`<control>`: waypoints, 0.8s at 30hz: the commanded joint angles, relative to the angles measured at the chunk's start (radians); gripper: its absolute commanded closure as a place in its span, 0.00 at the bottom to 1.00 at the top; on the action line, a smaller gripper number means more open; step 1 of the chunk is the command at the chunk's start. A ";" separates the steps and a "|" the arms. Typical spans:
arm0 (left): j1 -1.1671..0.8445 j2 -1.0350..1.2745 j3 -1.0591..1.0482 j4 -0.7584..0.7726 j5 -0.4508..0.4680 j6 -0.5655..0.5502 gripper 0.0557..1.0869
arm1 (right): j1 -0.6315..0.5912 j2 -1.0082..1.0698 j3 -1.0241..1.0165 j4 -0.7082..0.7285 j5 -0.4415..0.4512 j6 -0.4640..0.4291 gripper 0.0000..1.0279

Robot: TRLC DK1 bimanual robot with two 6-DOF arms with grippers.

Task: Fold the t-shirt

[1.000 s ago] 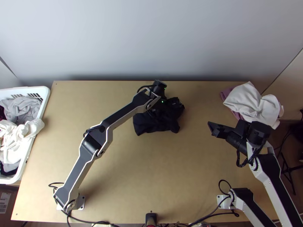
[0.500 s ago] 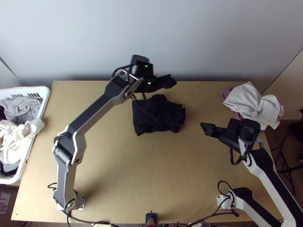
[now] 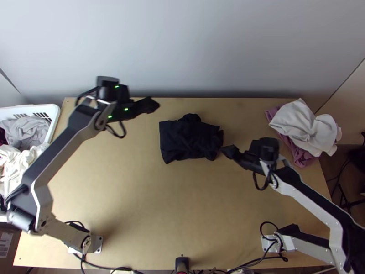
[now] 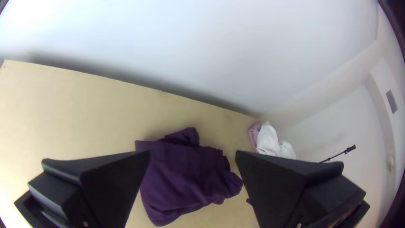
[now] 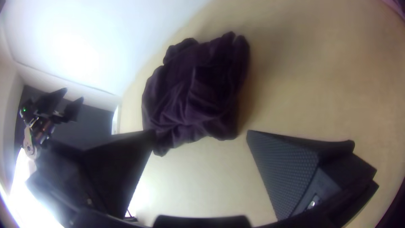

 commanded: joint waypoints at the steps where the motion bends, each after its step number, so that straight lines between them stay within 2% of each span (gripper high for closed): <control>1: 0.083 -0.134 -0.172 0.026 -0.003 0.003 0.05 | 0.123 0.168 0.041 0.131 0.091 0.090 0.04; 9: 0.112 -0.171 -0.200 0.041 -0.032 -0.008 0.05 | 0.147 0.321 0.114 0.214 0.132 0.187 0.04; 19: 0.192 -0.209 -0.218 0.007 -0.035 0.012 0.05 | 0.224 0.531 0.280 0.225 0.132 0.205 0.04; 20: 0.201 -0.212 -0.220 0.004 -0.035 0.020 0.05 | 0.224 0.545 0.303 0.225 0.132 0.203 0.05; 24: 0.230 -0.220 -0.227 -0.002 -0.033 0.031 0.05 | 0.221 0.614 0.407 0.222 0.131 0.171 0.21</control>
